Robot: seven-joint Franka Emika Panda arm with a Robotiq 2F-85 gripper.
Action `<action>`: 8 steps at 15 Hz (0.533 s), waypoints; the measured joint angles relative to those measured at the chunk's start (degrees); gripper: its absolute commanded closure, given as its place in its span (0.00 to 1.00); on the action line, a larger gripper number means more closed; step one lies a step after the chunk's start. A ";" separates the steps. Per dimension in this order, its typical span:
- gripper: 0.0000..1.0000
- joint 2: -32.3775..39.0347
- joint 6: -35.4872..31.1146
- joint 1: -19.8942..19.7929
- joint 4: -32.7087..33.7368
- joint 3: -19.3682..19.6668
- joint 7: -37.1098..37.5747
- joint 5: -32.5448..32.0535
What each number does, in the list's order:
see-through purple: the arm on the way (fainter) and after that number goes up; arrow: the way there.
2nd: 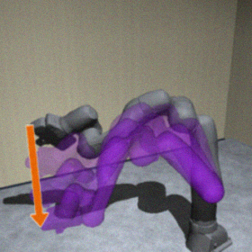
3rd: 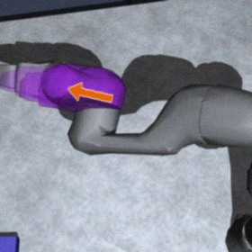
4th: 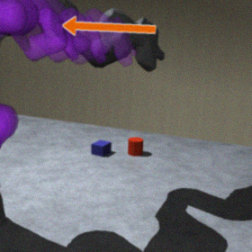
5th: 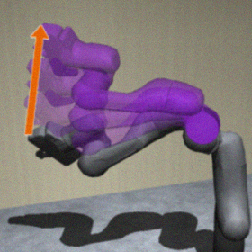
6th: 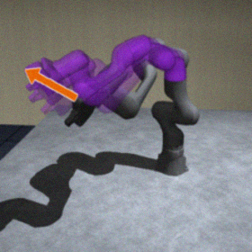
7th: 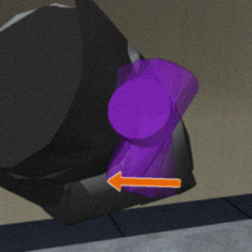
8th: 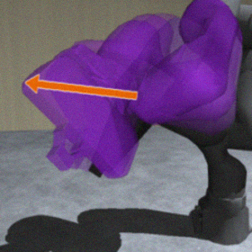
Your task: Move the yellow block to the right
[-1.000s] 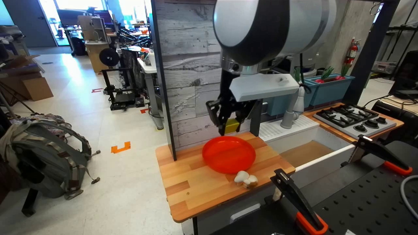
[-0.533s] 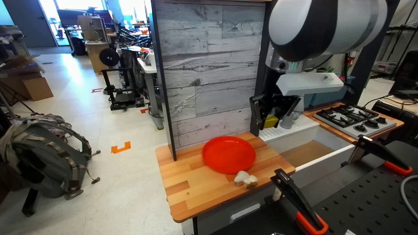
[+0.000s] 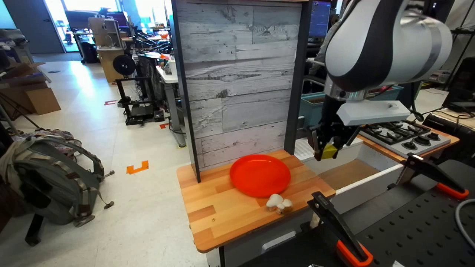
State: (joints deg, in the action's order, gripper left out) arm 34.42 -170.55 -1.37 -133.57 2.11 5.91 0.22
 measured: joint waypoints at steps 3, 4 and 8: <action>0.80 3.99 0.26 0.09 2.72 -0.01 0.00 0.00; 0.80 5.28 0.48 0.10 3.83 -0.07 0.00 0.00; 0.80 9.42 2.23 0.25 8.46 -0.11 0.00 -0.01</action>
State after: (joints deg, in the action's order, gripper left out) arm 43.84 -168.33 -1.12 -125.11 1.99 5.91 0.22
